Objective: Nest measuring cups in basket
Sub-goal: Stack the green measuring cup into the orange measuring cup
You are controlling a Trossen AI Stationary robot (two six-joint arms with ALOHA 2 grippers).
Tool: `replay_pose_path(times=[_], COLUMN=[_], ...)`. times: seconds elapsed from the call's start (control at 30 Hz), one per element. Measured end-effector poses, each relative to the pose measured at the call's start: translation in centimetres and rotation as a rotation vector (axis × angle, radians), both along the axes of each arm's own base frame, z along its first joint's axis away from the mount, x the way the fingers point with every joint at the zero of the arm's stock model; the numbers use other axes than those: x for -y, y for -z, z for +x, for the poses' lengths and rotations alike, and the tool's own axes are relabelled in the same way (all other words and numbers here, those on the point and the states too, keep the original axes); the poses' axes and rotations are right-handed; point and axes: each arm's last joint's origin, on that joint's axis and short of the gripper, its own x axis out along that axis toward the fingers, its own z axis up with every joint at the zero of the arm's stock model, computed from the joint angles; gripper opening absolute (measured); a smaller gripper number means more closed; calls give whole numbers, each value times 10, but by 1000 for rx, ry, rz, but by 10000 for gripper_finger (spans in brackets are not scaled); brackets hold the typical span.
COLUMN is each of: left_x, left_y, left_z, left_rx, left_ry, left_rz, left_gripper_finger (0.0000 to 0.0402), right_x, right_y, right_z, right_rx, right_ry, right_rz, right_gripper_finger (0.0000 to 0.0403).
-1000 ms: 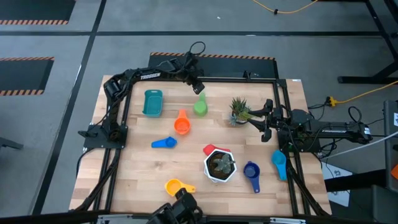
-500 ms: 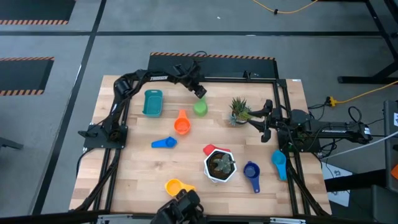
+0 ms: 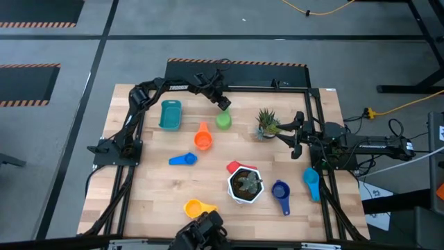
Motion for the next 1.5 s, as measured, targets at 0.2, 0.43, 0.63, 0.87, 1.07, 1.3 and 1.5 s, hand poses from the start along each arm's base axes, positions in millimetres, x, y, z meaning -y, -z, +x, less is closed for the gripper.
replay_pose_path(times=[0.2,0.43,0.63,0.87,1.07,1.3,1.5], left_x=[-4,-3,6,6,7,4,0], left_y=[3,3,8,8,8,2,-27], left_z=[-3,-3,2,2,3,1,-7], left_rx=[30,38,52,47,49,52,86], left_ry=[-5,6,94,100,111,192,222], left_rz=[-69,-85,-132,-118,-116,14,109], left_gripper_finger=[148,145,145,144,144,144,144], right_x=[0,0,0,0,0,0,4], right_y=[1,1,1,1,1,-6,-29], right_z=[0,0,0,0,0,0,1], right_rx=[-6,-7,-7,-7,-7,69,79], right_ry=[1,0,0,0,0,3,111], right_rz=[0,1,1,1,1,21,8], right_gripper_finger=[177,177,177,177,177,177,177])
